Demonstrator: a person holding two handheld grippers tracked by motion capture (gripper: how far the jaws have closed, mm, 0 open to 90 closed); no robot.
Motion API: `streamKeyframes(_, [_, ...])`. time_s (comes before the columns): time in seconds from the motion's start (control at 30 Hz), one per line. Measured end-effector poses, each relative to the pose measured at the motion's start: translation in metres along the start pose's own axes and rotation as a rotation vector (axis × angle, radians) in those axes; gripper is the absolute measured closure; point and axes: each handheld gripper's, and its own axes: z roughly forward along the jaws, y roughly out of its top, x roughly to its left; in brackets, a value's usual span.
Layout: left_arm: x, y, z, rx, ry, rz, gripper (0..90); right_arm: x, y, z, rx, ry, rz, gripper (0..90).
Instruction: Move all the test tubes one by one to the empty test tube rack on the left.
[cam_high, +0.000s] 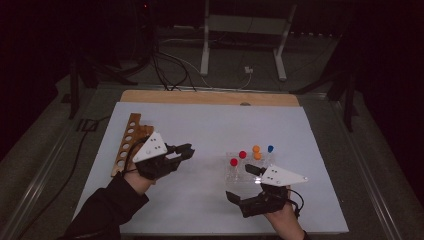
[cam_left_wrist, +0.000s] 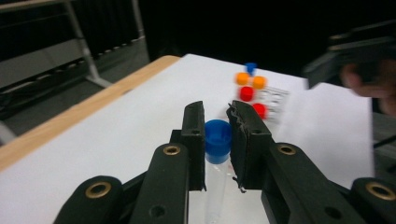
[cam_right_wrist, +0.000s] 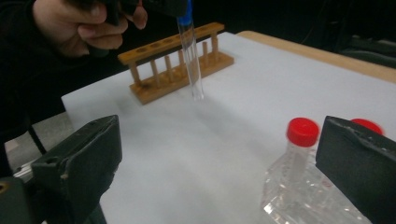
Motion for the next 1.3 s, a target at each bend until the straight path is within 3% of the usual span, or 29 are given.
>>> streamKeyframes(0.4, [0.044, 0.004, -0.015, 0.0, 0.139, -0.031, 77.9, -0.006, 0.001, -0.008, -0.022, -0.024, 0.0, 0.2])
streamKeyframes(0.47, [0.056, 0.005, -0.02, -0.002, 0.174, -0.043, 77.9, -0.006, 0.001, -0.009, -0.021, -0.027, 0.0, 0.2])
streamKeyframes(0.67, [0.074, 0.006, -0.027, 0.002, 0.243, -0.043, 77.9, -0.006, 0.0, -0.009, -0.025, -0.019, -0.001, 0.1])
streamKeyframes(1.3, [0.134, -0.005, -0.053, -0.008, 0.445, -0.134, 77.9, -0.005, 0.0, -0.011, -0.035, -0.007, -0.003, 0.2])
